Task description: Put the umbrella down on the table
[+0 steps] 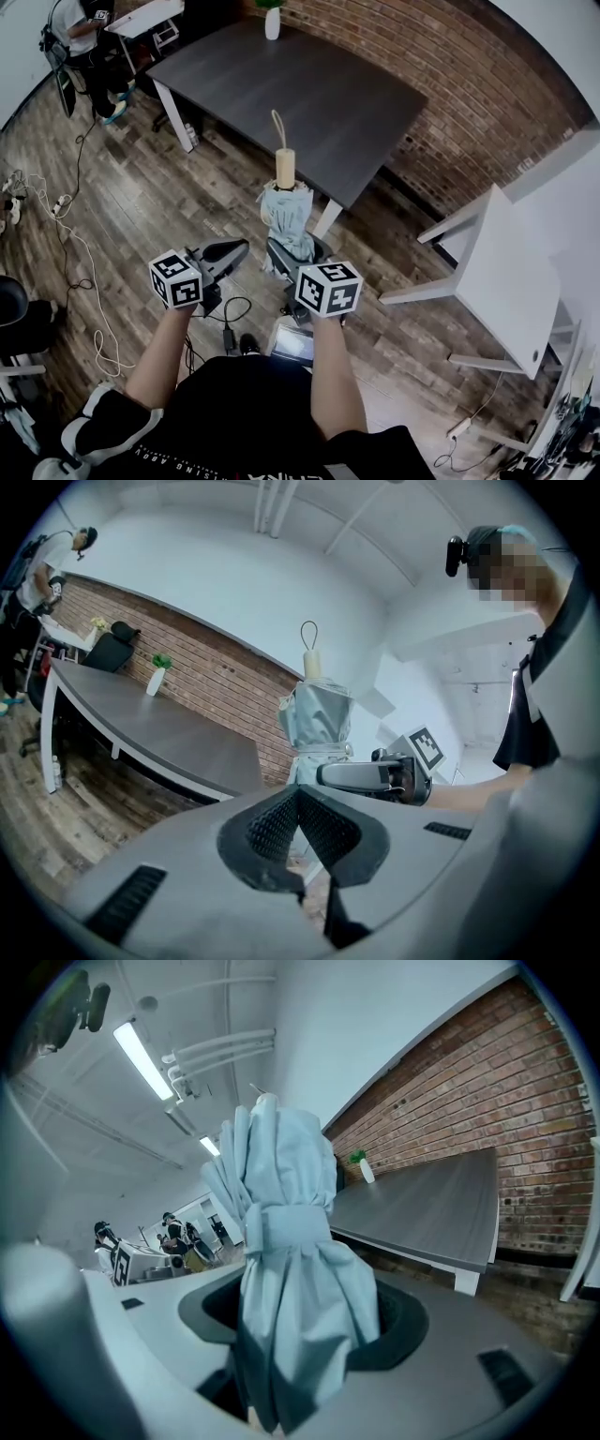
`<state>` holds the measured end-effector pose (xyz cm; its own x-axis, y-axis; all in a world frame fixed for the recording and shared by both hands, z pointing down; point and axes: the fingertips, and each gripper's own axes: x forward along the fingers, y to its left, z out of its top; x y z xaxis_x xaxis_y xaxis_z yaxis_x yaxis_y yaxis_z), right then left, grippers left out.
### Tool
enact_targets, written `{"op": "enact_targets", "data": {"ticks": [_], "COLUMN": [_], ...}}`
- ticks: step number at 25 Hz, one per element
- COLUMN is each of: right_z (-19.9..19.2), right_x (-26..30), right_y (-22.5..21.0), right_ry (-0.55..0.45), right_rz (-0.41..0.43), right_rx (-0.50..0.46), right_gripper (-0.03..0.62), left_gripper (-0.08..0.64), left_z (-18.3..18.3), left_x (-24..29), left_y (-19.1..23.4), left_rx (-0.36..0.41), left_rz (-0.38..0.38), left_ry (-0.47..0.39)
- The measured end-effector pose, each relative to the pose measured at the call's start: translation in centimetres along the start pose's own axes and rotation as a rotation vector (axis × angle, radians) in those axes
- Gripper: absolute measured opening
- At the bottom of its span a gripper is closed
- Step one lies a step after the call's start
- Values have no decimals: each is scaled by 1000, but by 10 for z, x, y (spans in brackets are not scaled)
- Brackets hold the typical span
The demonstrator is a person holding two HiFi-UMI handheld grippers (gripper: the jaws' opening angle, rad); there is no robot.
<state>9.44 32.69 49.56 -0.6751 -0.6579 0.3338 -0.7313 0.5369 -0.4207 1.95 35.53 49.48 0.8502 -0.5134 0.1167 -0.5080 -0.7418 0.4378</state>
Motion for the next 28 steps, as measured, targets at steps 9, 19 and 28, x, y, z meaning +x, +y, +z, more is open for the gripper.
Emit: {"op": "enact_targets", "data": {"ticks": [9,19,28], "right_z": [24,68,96], "right_x": [21,41,48], "right_y": [-47,-111,-148], "right_ry": [15,14,16], "right_rz": [16,57,110], "right_rx": [25,10,8], "right_gripper": [291,291,291], "left_gripper": [2,2,2], "left_z": [10,43,69], "left_x": [41,114,156], "left_y": [30,60,66], "left_rx": [-23,0,33], "left_rz": [31,69,106], "left_ry": [26,22,11]}}
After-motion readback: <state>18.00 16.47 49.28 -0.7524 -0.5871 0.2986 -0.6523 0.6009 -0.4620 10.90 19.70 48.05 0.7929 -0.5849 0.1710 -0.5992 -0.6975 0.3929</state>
